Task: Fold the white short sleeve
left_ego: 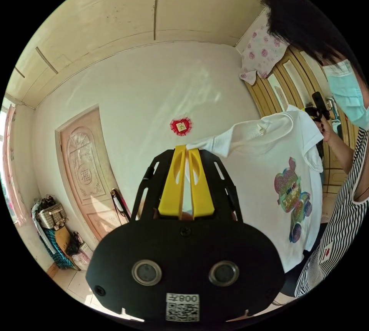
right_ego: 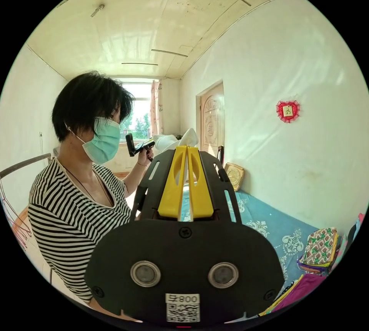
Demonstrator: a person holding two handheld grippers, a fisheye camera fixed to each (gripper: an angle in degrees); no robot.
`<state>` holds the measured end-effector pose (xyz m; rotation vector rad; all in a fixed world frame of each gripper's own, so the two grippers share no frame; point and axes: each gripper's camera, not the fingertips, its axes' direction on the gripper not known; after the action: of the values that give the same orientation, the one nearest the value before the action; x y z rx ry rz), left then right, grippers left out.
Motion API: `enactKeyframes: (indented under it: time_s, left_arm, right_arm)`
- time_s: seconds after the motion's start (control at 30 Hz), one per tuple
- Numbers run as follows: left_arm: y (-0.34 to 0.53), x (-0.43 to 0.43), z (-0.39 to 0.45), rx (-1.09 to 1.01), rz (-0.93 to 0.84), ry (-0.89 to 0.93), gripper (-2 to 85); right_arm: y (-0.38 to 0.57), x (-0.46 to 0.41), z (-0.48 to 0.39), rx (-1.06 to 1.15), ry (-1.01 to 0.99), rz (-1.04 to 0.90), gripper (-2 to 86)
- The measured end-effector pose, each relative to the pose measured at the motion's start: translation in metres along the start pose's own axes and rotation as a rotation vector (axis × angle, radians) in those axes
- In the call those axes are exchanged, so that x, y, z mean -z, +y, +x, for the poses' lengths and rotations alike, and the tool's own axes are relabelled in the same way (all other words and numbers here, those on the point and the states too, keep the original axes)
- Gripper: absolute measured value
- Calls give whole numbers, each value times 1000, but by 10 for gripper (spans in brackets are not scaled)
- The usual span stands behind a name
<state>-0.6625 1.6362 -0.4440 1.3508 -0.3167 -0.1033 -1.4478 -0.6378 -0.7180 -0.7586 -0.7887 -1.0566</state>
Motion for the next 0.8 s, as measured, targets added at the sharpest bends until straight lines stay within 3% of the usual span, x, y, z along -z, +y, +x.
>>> enactKeyframes:
  time_s: [0.3, 0.5, 0.57, 0.67, 0.8]
  left_arm:
    - [71, -301, 2, -22, -295, 36, 8]
    - [205, -566, 19, 145, -624, 154, 15]
    - [288, -663, 38, 223, -826, 178, 27]
    - [398, -742, 64, 345, -1070, 257, 56]
    - [501, -761, 78, 478, -1155, 344, 70]
  right_arm:
    - [69, -129, 224, -262, 20, -84, 1]
    - [175, -246, 440, -555, 58, -248, 2]
    - [245, -297, 527, -720, 101, -350, 2]
    - [352, -342, 606, -980, 118, -436, 3]
    - [460, -364, 637, -1182, 165, -510, 5]
